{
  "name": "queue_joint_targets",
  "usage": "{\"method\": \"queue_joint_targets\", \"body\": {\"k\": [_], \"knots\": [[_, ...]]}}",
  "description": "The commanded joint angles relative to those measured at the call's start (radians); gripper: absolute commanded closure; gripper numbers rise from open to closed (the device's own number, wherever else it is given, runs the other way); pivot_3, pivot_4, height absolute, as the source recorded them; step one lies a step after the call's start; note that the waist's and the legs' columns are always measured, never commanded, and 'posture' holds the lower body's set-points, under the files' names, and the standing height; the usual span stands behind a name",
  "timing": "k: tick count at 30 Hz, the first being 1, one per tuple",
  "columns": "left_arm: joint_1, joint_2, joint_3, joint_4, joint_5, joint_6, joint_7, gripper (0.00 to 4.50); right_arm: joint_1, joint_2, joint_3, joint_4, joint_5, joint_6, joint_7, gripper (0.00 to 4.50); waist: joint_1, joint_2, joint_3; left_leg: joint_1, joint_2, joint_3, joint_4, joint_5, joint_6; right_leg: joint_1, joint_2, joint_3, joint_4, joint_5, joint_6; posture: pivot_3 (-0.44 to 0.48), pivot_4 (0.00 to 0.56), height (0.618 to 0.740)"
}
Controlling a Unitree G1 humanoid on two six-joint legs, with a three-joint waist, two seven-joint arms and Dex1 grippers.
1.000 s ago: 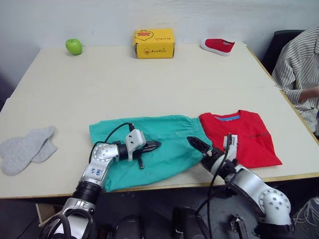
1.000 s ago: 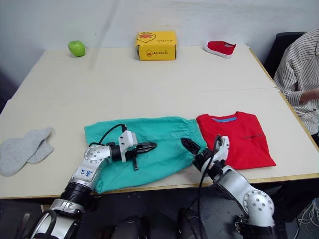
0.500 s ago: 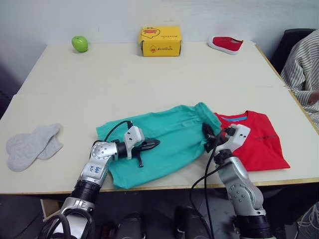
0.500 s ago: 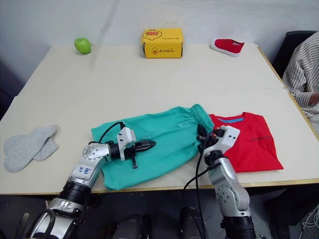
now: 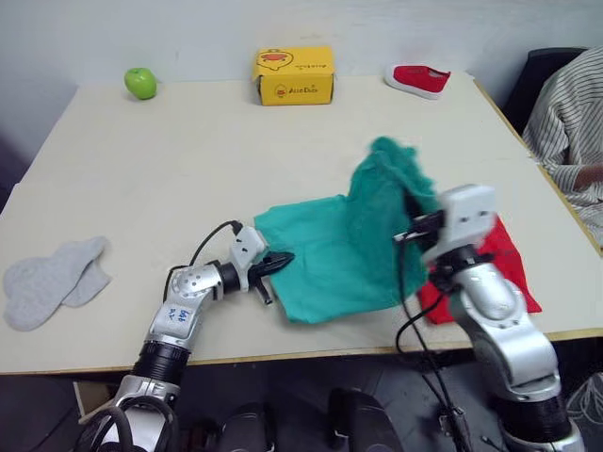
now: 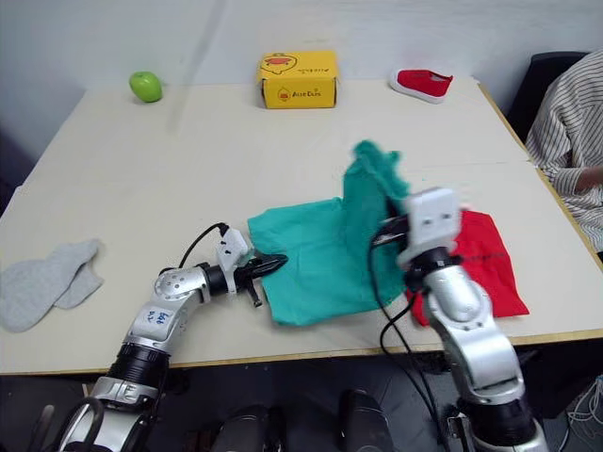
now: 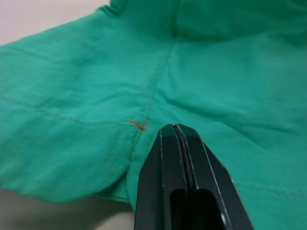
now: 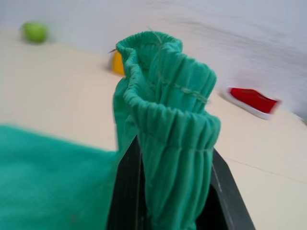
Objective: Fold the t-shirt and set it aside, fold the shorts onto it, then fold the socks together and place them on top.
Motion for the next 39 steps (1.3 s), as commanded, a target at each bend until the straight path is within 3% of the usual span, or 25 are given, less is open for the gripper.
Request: {"method": "queue_joint_targets", "body": {"k": [1,5,10,15,17,19,22,24,28,33,39], "knots": [[0.011,0.006,0.020,-0.053,-0.008,0.032,0.025,4.50,-0.022,0.055,0.100,0.027,-0.081,0.007,0.029,4.49,0.002,0.000,0.000,0.000,0.000,0.000,0.000,0.000,0.000,0.000,0.001,0.000,0.000,0.000,0.000,0.000,0.150,0.740],[0.056,0.027,0.034,-0.118,-0.016,0.078,0.035,4.50,0.000,0.128,0.238,0.164,-0.183,-0.028,0.057,4.49,0.001,-0.001,0.000,-0.001,-0.001,0.003,0.000,0.002,-0.002,-0.002,0.001,0.000,0.000,0.000,0.000,0.000,0.150,0.740],[0.105,0.059,0.064,-0.183,-0.027,0.113,0.043,4.50,-0.006,0.202,0.244,0.241,-0.189,-0.011,0.101,4.49,0.001,-0.002,0.000,-0.001,-0.002,0.007,0.001,0.001,0.000,-0.003,0.000,0.000,0.000,0.001,0.001,0.000,0.150,0.740],[0.133,0.084,0.107,-0.214,-0.050,0.119,0.044,4.50,-0.028,0.262,0.188,0.240,-0.046,0.009,0.255,2.90,0.000,-0.002,0.001,-0.001,0.000,0.007,0.001,0.001,0.000,-0.004,0.001,0.000,0.000,0.001,0.001,0.000,0.150,0.740],[0.133,0.091,0.130,-0.212,-0.060,0.114,0.043,4.50,-0.044,0.283,0.130,0.227,0.086,0.084,0.337,2.18,0.000,-0.002,0.001,-0.001,0.000,0.007,0.001,0.001,0.000,-0.004,0.001,0.000,0.001,0.001,0.001,0.000,0.150,0.740],[0.131,0.101,0.151,-0.204,-0.071,0.109,0.042,4.50,-0.063,0.255,0.105,0.204,0.184,0.162,0.443,1.52,0.001,-0.002,0.001,-0.001,0.000,0.007,0.001,0.001,0.000,-0.004,0.000,0.000,0.001,0.001,0.001,0.000,0.150,0.740],[0.099,0.121,0.203,-0.196,-0.122,0.119,0.024,4.50,-0.096,0.115,0.002,0.123,0.477,0.345,0.695,0.42,0.004,-0.002,0.001,-0.001,0.000,0.006,0.001,-0.001,0.003,-0.004,-0.002,0.001,0.001,0.001,0.001,0.000,0.150,0.740],[0.065,0.125,0.222,-0.200,-0.159,0.126,0.004,4.50,-0.117,0.039,-0.080,0.135,0.589,0.399,0.783,0.03,0.006,-0.003,0.001,-0.002,-0.001,0.004,0.002,-0.002,0.005,-0.003,-0.002,0.001,0.000,0.001,0.001,0.000,0.150,0.740],[-0.026,0.138,0.175,-0.203,-0.152,0.111,-0.048,4.50,-0.182,-0.061,-0.192,0.281,0.627,0.373,0.910,0.03,0.011,-0.003,0.002,-0.004,-0.003,0.005,0.004,-0.002,0.005,-0.003,-0.002,-0.002,-0.001,0.002,0.003,0.000,0.150,0.740],[-0.102,0.051,0.054,-0.218,-0.169,0.170,-0.092,4.50,-0.302,-0.081,-0.122,0.683,0.311,-0.074,1.073,1.67,0.006,-0.003,0.001,-0.004,-0.007,0.009,0.004,-0.001,0.006,-0.004,-0.002,0.000,-0.002,0.005,0.007,0.000,0.150,0.740],[-0.079,-0.017,-0.067,-0.180,-0.079,0.154,-0.054,4.50,-0.478,0.002,-0.069,1.130,0.136,-0.437,1.230,3.83,-0.009,-0.003,0.002,-0.004,-0.012,0.014,0.003,0.001,0.005,-0.005,-0.001,0.003,-0.001,0.006,0.009,0.000,0.150,0.740]]}}
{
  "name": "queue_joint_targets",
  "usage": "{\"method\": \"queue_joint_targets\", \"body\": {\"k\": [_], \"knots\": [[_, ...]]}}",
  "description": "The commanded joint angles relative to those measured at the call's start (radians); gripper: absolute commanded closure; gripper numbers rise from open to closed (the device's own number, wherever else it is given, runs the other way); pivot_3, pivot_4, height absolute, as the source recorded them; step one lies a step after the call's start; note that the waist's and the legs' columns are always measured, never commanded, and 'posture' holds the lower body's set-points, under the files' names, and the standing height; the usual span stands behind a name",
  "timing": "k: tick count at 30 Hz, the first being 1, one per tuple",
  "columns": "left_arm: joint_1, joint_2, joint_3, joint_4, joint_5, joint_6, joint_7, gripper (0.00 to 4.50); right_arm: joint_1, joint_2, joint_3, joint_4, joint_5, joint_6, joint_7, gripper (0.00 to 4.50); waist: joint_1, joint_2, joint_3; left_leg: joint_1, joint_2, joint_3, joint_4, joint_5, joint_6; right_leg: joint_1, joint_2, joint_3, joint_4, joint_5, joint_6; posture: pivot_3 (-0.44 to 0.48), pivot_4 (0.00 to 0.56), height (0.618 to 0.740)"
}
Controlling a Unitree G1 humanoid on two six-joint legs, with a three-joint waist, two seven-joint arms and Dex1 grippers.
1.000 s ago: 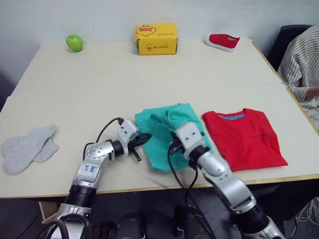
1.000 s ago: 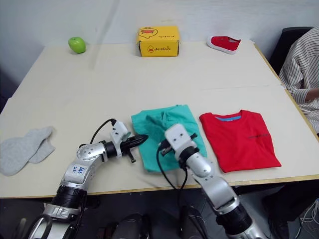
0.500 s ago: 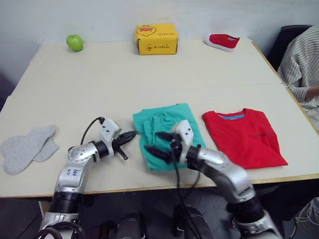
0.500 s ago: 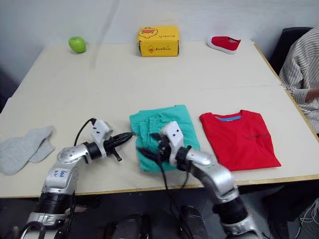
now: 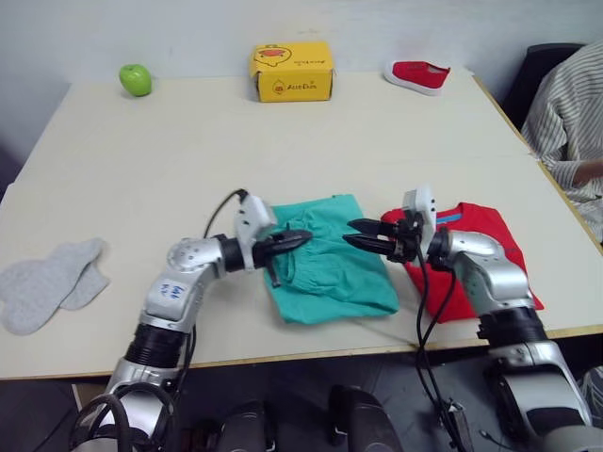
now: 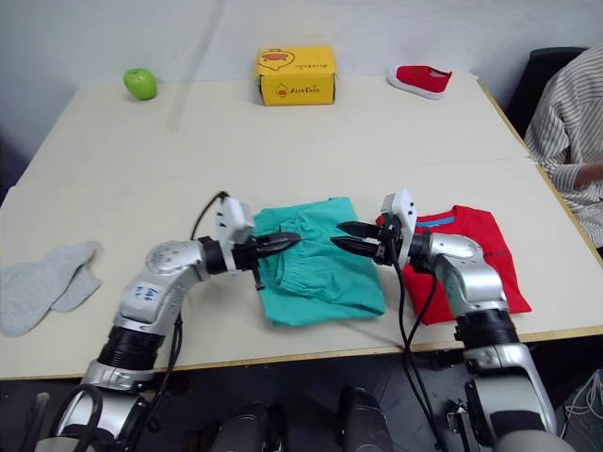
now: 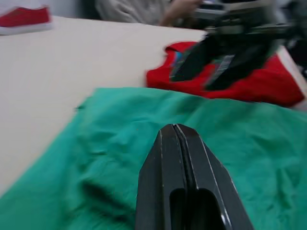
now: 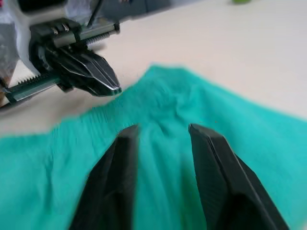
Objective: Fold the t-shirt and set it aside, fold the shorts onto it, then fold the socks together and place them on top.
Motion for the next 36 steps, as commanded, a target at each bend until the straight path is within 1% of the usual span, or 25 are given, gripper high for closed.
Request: {"method": "queue_joint_targets", "body": {"k": [1,2,4,7,9,11,13,14,15,17,19,21,23,25,26,28,30,33,35,36], "knots": [[0.036,-0.002,-0.032,-0.010,0.033,0.018,0.027,4.50,-0.091,0.044,0.036,0.169,-0.090,-0.215,0.109,4.22,-0.003,0.000,0.000,0.000,0.001,0.000,0.000,0.000,0.000,0.000,0.000,0.000,0.000,0.000,0.000,0.000,0.150,0.740],[0.057,0.005,-0.050,-0.015,0.046,0.021,0.025,4.50,-0.117,0.063,0.046,0.217,-0.109,-0.251,0.130,4.45,-0.006,0.000,0.000,0.000,0.001,0.000,0.000,0.000,0.000,0.000,0.001,0.000,0.000,0.000,0.000,0.000,0.150,0.740],[0.100,0.016,-0.071,-0.028,0.072,0.043,0.041,4.50,-0.170,0.095,0.056,0.319,-0.149,-0.314,0.151,4.45,-0.010,0.000,0.000,0.002,0.002,0.001,0.000,0.000,-0.001,0.001,0.001,0.001,0.001,0.000,0.000,0.000,0.150,0.740],[0.143,0.030,-0.077,-0.041,0.101,0.054,0.071,4.50,-0.240,0.123,0.043,0.468,-0.201,-0.398,0.120,4.45,-0.013,0.000,0.000,0.003,0.006,0.001,0.001,0.001,0.000,0.001,-0.001,0.003,0.004,0.000,0.000,0.000,0.150,0.740],[0.177,0.041,-0.072,-0.058,0.111,0.064,0.091,4.50,-0.306,0.146,-0.005,0.582,-0.210,-0.408,-0.012,4.45,-0.015,0.000,0.000,0.005,0.005,0.001,0.002,0.001,0.001,0.002,-0.002,0.003,0.004,0.000,0.000,0.000,0.150,0.740],[0.206,0.065,-0.077,-0.082,0.099,0.060,0.066,4.50,-0.349,0.157,-0.040,0.663,-0.227,-0.417,-0.150,4.45,-0.017,0.000,0.000,0.005,0.005,0.001,0.002,0.002,0.000,0.002,-0.003,0.004,0.005,0.000,0.000,0.000,0.150,0.740],[0.208,0.084,-0.064,-0.071,0.101,0.035,0.058,4.50,-0.371,0.164,-0.092,0.709,-0.214,-0.406,-0.255,4.45,-0.017,0.000,0.000,0.006,0.006,0.001,0.001,0.002,0.000,0.002,-0.003,0.004,0.006,0.000,-0.001,0.000,0.150,0.740],[0.203,0.089,-0.052,-0.061,0.098,0.021,0.057,4.50,-0.373,0.164,-0.111,0.717,-0.210,-0.410,-0.269,4.45,-0.017,0.000,0.000,0.006,0.006,0.001,0.001,0.002,-0.001,0.002,-0.002,0.004,0.006,0.000,-0.001,0.000,0.150,0.740],[0.192,0.093,-0.039,-0.050,0.092,0.005,0.055,4.50,-0.371,0.162,-0.129,0.712,-0.202,-0.414,-0.258,4.45,-0.018,0.000,0.000,0.006,0.006,0.001,0.000,0.002,-0.001,0.002,-0.002,0.004,0.006,-0.001,-0.001,0.000,0.150,0.740],[0.169,0.088,-0.012,-0.042,0.071,-0.020,0.051,4.50,-0.357,0.160,-0.164,0.679,-0.173,-0.412,-0.186,4.45,-0.020,0.001,0.000,0.006,0.007,0.002,0.000,0.002,-0.001,0.002,-0.002,0.004,0.005,-0.001,-0.001,0.000,0.150,0.740],[0.139,0.061,0.026,-0.044,0.031,-0.040,0.057,4.50,-0.315,0.162,-0.202,0.581,-0.103,-0.350,-0.070,4.45,-0.019,0.001,0.000,0.006,0.007,0.002,0.000,0.002,-0.001,0.002,-0.001,0.004,0.006,-0.001,-0.001,0.000,0.150,0.740],[0.089,0.026,0.058,-0.043,-0.013,-0.040,0.065,4.50,-0.200,0.160,-0.199,0.365,-0.037,-0.241,0.003,4.45,-0.013,0.001,0.000,0.006,0.007,0.002,0.000,0.002,-0.001,0.002,-0.001,0.004,0.006,-0.001,-0.001,0.000,0.150,0.740],[0.052,0.003,0.065,-0.022,-0.020,-0.028,0.072,4.50,-0.088,0.156,-0.176,0.185,-0.022,-0.179,0.007,4.45,0.000,0.001,0.000,0.004,0.007,0.000,0.001,0.002,-0.001,0.002,-0.002,0.004,0.005,0.000,-0.001,0.000,0.150,0.740],[0.010,-0.016,0.046,0.041,0.013,-0.026,0.088,4.50,0.050,0.147,-0.127,0.009,-0.043,-0.157,0.004,4.45,0.011,0.001,0.000,0.004,0.006,0.001,0.001,0.002,-0.001,0.002,-0.002,0.003,0.005,0.000,-0.001,0.000,0.150,0.740],[-0.008,-0.026,0.032,0.083,0.036,-0.030,0.098,4.50,0.113,0.143,-0.101,-0.057,-0.063,-0.167,0.004,4.45,0.013,0.001,0.000,0.004,0.005,0.000,0.000,0.002,-0.001,0.002,-0.002,0.003,0.005,0.000,0.000,0.000,0.150,0.740],[-0.026,-0.039,0.019,0.141,0.062,-0.037,0.112,4.50,0.183,0.135,-0.072,-0.134,-0.081,-0.162,-0.006,4.45,0.011,0.001,0.000,0.004,0.004,0.001,0.001,0.001,0.000,0.002,-0.002,0.003,0.004,0.000,0.000,0.000,0.150,0.740],[-0.042,-0.057,0.007,0.215,0.096,-0.051,0.141,4.50,0.251,0.122,-0.057,-0.232,-0.071,-0.113,-0.026,4.45,0.006,0.001,0.000,0.004,0.003,0.002,0.001,0.001,0.001,0.002,-0.003,0.004,0.004,0.001,0.001,0.000,0.150,0.740],[-0.046,-0.057,-0.025,0.283,0.149,-0.077,0.149,4.50,0.377,0.045,-0.023,-0.425,-0.075,-0.076,-0.004,4.45,0.010,0.001,0.000,0.005,0.004,0.001,0.001,0.001,0.001,0.001,-0.003,0.004,0.002,0.001,0.001,0.000,0.150,0.740],[-0.042,-0.058,-0.019,0.289,0.148,-0.085,0.148,4.50,0.431,-0.010,-0.034,-0.517,-0.067,-0.033,-0.014,4.45,0.012,0.001,0.000,0.005,0.004,0.001,0.000,0.001,0.000,0.002,-0.003,0.004,0.000,0.001,0.001,0.000,0.150,0.740],[-0.036,-0.056,-0.013,0.285,0.142,-0.095,0.141,4.50,0.454,-0.048,-0.059,-0.576,-0.007,0.067,-0.022,4.29,0.012,0.001,0.000,0.005,0.004,0.001,0.000,0.001,0.000,0.002,-0.003,0.004,0.000,0.001,0.001,0.000,0.150,0.740]]}}
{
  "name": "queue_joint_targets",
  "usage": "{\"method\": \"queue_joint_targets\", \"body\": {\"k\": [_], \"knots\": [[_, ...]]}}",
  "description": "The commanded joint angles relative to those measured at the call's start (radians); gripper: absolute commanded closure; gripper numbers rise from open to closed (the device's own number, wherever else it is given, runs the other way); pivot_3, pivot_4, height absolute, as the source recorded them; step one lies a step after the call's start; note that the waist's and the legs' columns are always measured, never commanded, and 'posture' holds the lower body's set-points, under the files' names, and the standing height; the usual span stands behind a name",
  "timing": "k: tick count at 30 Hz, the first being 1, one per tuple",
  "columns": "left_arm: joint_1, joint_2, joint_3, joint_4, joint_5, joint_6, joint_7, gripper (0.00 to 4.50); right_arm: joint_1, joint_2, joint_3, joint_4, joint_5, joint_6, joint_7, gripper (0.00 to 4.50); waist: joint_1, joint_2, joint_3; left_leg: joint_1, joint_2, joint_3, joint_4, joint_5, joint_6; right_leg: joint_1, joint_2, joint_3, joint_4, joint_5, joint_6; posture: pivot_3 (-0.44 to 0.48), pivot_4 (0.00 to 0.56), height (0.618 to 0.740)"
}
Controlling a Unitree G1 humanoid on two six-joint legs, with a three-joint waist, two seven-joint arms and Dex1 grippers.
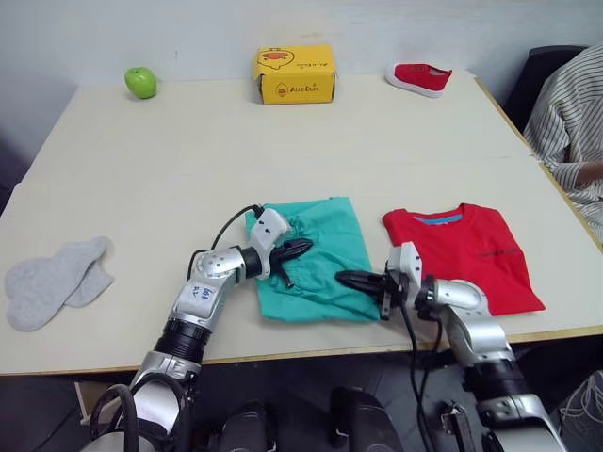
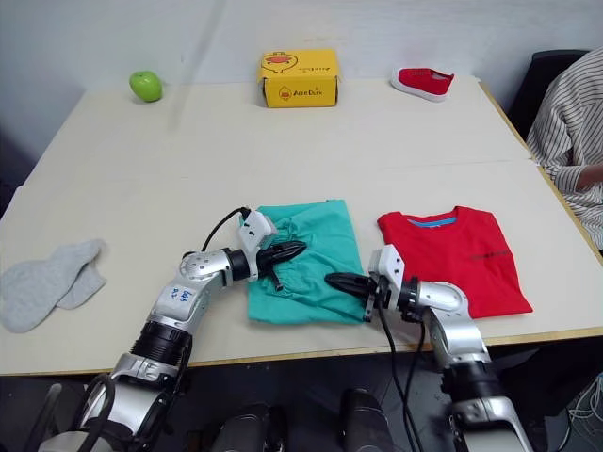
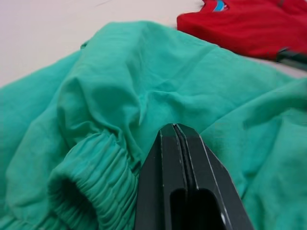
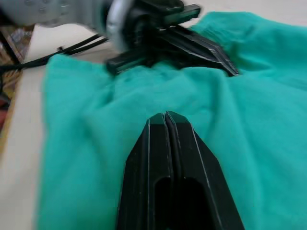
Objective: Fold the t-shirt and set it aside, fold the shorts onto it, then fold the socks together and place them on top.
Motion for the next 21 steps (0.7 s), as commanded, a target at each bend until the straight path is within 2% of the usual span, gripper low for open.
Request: {"method": "queue_joint_targets", "body": {"k": [1,2,6,10,13,18,21], "knots": [[0.023,0.009,0.008,0.020,0.013,-0.022,-0.003,4.50,0.051,-0.087,-0.058,-0.180,0.121,0.198,-0.017,4.09,0.001,0.000,0.000,0.000,0.000,0.000,0.000,0.000,0.000,0.000,0.000,0.000,0.000,0.000,0.000,0.000,0.150,0.740],[0.030,0.013,0.011,0.015,0.006,-0.036,-0.015,4.50,0.062,-0.121,-0.079,-0.216,0.169,0.283,-0.024,3.90,0.001,0.000,0.000,0.000,0.000,0.000,0.000,0.000,0.001,0.000,-0.001,0.000,0.000,0.000,0.000,0.000,0.150,0.740],[0.068,0.024,0.036,-0.018,-0.036,-0.106,-0.074,4.50,0.031,-0.207,-0.175,-0.222,0.323,0.599,-0.118,2.56,-0.002,0.000,0.000,0.001,0.001,0.000,0.000,-0.001,0.001,0.000,-0.002,0.000,0.000,0.001,-0.002,0.000,0.150,0.740],[0.090,0.050,0.047,-0.039,-0.050,-0.126,-0.127,4.50,-0.130,-0.218,-0.207,-0.094,0.406,0.882,-0.222,1.13,-0.004,0.000,0.000,0.001,0.004,0.000,0.001,-0.001,0.000,0.000,-0.001,-0.001,0.000,0.001,-0.004,0.000,0.150,0.740],[0.091,0.059,0.057,-0.036,-0.057,-0.128,-0.137,4.50,-0.255,-0.195,-0.191,0.022,0.414,1.013,-0.272,0.04,-0.001,0.000,0.000,0.001,0.004,0.000,0.001,-0.001,-0.001,-0.001,0.000,-0.001,0.000,0.001,-0.005,0.000,0.150,0.740],[0.109,0.059,0.056,-0.042,-0.056,-0.126,-0.143,4.50,-0.439,-0.104,-0.089,0.225,0.344,1.114,-0.333,0.01,-0.005,0.000,0.000,-0.001,0.004,0.001,0.001,-0.001,0.000,-0.001,0.001,-0.001,0.000,0.001,-0.005,0.000,0.150,0.740],[0.123,0.050,0.055,-0.056,-0.056,-0.117,-0.136,4.50,-0.493,-0.071,-0.028,0.297,0.279,1.086,-0.337,0.01,-0.005,0.000,0.000,-0.001,0.004,0.002,0.001,-0.001,-0.001,-0.002,0.002,-0.001,0.000,0.001,-0.005,0.000,0.150,0.740]]}}
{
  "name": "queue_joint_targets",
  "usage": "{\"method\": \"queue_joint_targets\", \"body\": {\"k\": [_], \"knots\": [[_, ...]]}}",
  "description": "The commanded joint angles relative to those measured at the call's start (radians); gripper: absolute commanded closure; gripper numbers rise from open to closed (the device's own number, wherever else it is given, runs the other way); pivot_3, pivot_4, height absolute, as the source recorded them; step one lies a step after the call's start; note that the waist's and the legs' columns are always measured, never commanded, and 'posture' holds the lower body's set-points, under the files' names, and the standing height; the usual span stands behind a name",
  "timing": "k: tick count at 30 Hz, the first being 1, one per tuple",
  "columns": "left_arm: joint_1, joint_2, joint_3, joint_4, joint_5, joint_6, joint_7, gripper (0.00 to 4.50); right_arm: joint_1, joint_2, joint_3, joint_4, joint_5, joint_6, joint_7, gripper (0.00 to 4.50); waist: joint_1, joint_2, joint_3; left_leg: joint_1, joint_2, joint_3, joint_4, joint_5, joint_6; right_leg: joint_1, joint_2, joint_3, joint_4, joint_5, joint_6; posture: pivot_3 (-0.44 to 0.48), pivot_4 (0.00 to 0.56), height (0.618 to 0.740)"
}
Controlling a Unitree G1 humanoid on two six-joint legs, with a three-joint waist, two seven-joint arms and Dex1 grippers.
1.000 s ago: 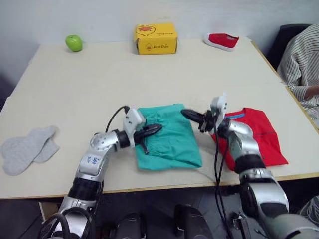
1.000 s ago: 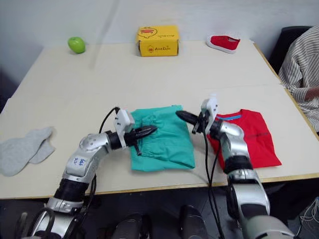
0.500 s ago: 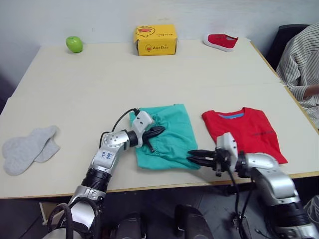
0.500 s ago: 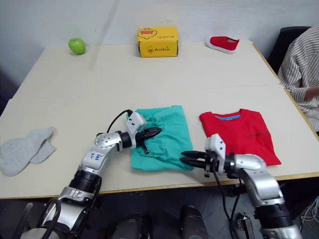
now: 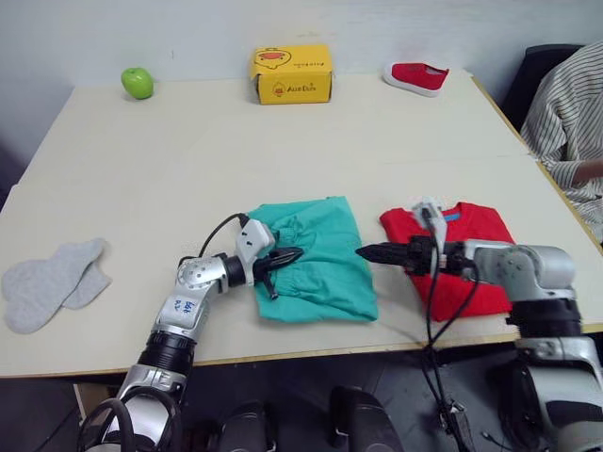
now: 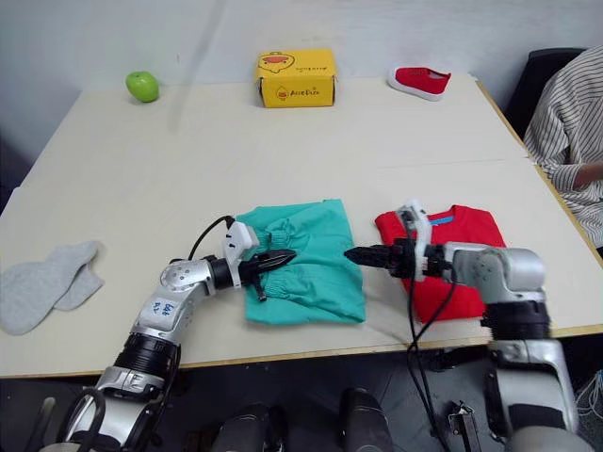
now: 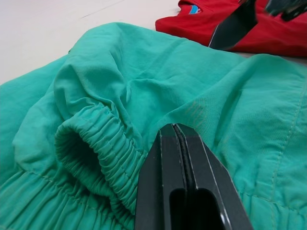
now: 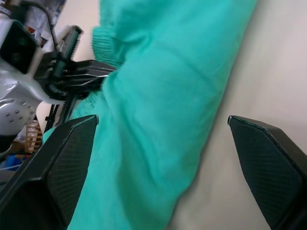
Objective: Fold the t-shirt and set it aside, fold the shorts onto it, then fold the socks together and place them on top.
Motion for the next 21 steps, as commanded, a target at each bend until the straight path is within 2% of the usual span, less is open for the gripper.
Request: {"method": "queue_joint_targets", "body": {"k": [1,4,9,15,17,20,21], "knots": [[0.029,-0.004,-0.005,-0.027,-0.001,0.002,0.003,4.50,-0.051,0.020,0.064,0.070,-0.065,-0.018,0.001,0.01,-0.001,0.000,0.000,0.000,0.000,0.000,0.000,0.000,0.000,0.000,0.000,0.000,0.000,0.000,0.000,0.000,0.150,0.740],[0.046,-0.001,-0.002,-0.039,0.005,0.001,0.012,4.50,-0.113,0.077,0.059,0.118,-0.044,0.005,0.031,0.63,-0.003,-0.001,-0.001,0.000,0.000,0.000,0.001,0.000,0.000,0.001,0.000,0.001,0.000,0.000,0.000,0.000,0.150,0.740],[0.056,0.007,0.010,-0.037,0.007,-0.005,0.019,4.50,-0.178,0.158,0.006,0.153,-0.030,0.011,0.019,2.30,-0.005,-0.001,-0.001,0.000,0.001,0.001,0.000,0.000,0.000,0.000,0.001,0.001,0.004,0.000,0.000,0.000,0.150,0.740],[0.082,0.026,0.002,-0.054,0.009,-0.023,-0.005,4.50,-0.166,0.142,-0.012,0.112,0.002,0.046,0.077,4.46,-0.002,-0.001,-0.001,0.000,0.000,0.001,0.000,0.000,0.000,0.000,0.000,0.000,0.003,0.000,0.000,0.000,0.150,0.740],[0.099,0.030,0.014,-0.090,-0.029,-0.013,-0.034,4.50,-0.138,0.095,0.007,0.043,0.014,0.065,0.121,4.46,-0.001,-0.001,-0.001,-0.001,0.000,0.001,0.000,0.000,0.001,0.000,0.000,0.000,0.003,0.000,0.000,0.000,0.150,0.740],[0.123,0.021,0.062,-0.236,-0.176,0.063,-0.082,3.94,-0.114,-0.033,-0.016,-0.073,0.078,0.136,0.206,4.50,0.002,0.000,0.000,-0.002,0.000,0.000,0.000,-0.001,0.002,-0.001,-0.001,0.000,0.002,0.000,0.000,0.000,0.150,0.740],[0.133,0.028,0.067,-0.279,-0.203,0.077,-0.097,3.60,-0.109,-0.079,-0.026,-0.098,0.096,0.146,0.236,4.50,0.002,0.000,0.000,-0.004,-0.001,-0.001,0.001,-0.002,0.003,-0.002,-0.001,0.000,0.002,0.000,0.001,0.000,0.150,0.740]]}}
